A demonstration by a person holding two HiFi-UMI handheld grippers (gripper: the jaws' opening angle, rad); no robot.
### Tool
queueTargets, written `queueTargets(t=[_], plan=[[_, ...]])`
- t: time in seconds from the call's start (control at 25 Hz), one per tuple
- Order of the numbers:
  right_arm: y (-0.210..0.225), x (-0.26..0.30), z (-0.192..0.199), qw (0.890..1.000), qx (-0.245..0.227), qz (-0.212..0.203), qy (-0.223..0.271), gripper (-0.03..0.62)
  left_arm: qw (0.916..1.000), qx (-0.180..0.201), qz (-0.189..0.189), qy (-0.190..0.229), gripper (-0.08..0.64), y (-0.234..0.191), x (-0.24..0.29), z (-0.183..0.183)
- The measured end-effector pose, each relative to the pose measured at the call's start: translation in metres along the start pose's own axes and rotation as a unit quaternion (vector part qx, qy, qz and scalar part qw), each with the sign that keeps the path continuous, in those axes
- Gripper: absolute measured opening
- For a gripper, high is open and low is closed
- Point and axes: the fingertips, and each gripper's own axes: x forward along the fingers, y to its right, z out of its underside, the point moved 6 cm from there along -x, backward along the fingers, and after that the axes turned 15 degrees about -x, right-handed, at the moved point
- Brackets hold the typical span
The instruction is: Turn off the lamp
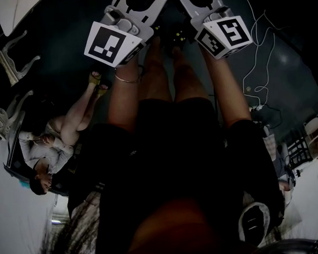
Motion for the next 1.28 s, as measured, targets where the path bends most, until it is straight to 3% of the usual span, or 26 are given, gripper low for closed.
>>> queueTargets(t=[0.68,1.04,1.16,1.28], plan=[[0.0,-0.005,0.009,0.996,0.079,-0.035,-0.009,0.077,0.9999,0.011,-0.006,-0.006,0.023,-0.004,-0.005,0.011],[0.011,-0.012,0.007,0.99,0.138,-0.024,0.022,0.077,0.9981,0.018,-0.046,-0.037,0.025,-0.026,-0.024,0.024],[0.012,-0.014,0.008,0.987,0.157,-0.024,0.032,0.077,0.9982,0.019,-0.044,-0.037,0.025,-0.029,-0.024,0.025],[0.013,-0.016,0.006,0.981,0.183,-0.031,0.055,0.077,0.9964,0.03,-0.04,-0.068,0.043,-0.034,-0.026,0.036]])
